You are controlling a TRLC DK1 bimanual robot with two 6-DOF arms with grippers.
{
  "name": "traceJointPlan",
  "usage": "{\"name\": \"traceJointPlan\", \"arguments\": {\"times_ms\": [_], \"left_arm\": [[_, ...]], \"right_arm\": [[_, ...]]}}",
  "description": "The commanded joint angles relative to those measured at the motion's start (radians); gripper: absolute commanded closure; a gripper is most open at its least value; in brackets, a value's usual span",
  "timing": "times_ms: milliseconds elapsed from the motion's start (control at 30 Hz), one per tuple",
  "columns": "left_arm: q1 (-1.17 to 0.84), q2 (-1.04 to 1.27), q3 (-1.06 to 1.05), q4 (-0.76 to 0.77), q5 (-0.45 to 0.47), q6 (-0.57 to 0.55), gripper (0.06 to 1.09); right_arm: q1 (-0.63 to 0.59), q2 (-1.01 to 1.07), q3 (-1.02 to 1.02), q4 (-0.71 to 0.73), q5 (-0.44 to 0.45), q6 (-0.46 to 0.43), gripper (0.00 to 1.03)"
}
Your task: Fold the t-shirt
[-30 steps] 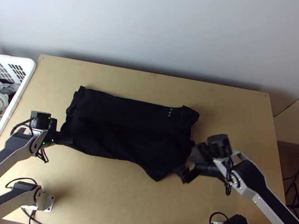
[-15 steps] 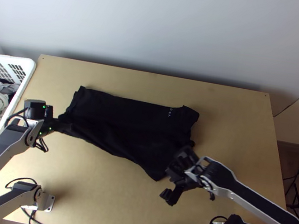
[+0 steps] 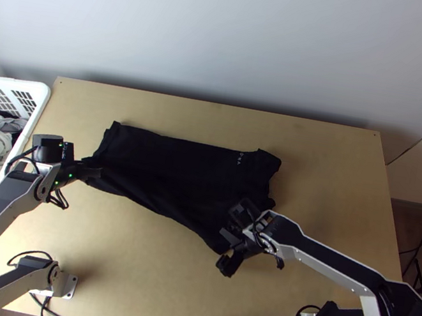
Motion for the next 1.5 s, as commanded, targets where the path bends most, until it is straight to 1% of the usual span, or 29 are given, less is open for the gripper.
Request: {"name": "traceJointPlan", "arguments": {"times_ms": [0,67,167,200,300,367,433,567,600,700,933,1100,1233,1367,1467], "left_arm": [[-0.006,0.020,0.001,0.013,0.003,0.003,1.05],[-0.006,0.025,0.000,0.016,0.005,0.003,1.05],[-0.006,0.030,-0.002,0.019,0.008,0.003,1.05],[-0.006,0.028,-0.003,0.021,0.008,0.003,1.05],[-0.006,0.030,-0.008,0.023,0.009,0.003,1.05],[-0.006,0.030,-0.010,0.023,0.009,0.003,1.05],[-0.005,0.028,-0.011,0.023,0.009,0.003,1.05],[-0.005,0.027,-0.014,0.023,0.009,0.003,1.05],[-0.005,0.025,-0.014,0.023,0.009,0.003,1.05],[-0.005,0.016,-0.011,0.023,0.009,0.001,1.05],[-0.005,-0.010,-0.022,0.013,0.009,0.003,1.05],[-0.009,-0.013,-0.028,0.013,0.011,0.001,1.05],[-0.011,-0.015,-0.029,0.013,0.011,0.000,1.05],[-0.011,-0.019,-0.039,0.012,0.011,0.000,1.05],[-0.011,-0.024,-0.049,0.012,0.011,0.000,1.05]], "right_arm": [[-0.039,0.062,0.061,0.043,0.026,0.007,0.13],[-0.039,0.068,0.081,0.055,0.036,0.015,0.16],[-0.038,0.079,0.103,0.072,0.056,0.026,0.17],[-0.038,0.084,0.104,0.081,0.062,0.027,0.22],[-0.038,0.095,0.104,0.098,0.068,0.027,0.50],[-0.038,0.096,0.098,0.108,0.076,0.027,0.57],[-0.039,0.098,0.095,0.115,0.082,0.023,0.67],[-0.039,0.091,0.087,0.129,0.091,0.012,0.95],[-0.039,0.087,0.087,0.129,0.091,0.010,1.00],[-0.047,0.048,0.080,0.126,0.094,0.014,1.00],[-0.102,-0.105,0.075,0.042,0.092,0.021,1.00],[-0.127,-0.169,0.141,0.017,0.094,0.010,1.00],[-0.136,-0.139,0.235,0.012,0.094,-0.006,1.00],[-0.137,-0.033,0.319,0.035,0.094,-0.032,1.00],[-0.137,0.053,0.362,0.081,0.094,-0.034,1.00]]}}
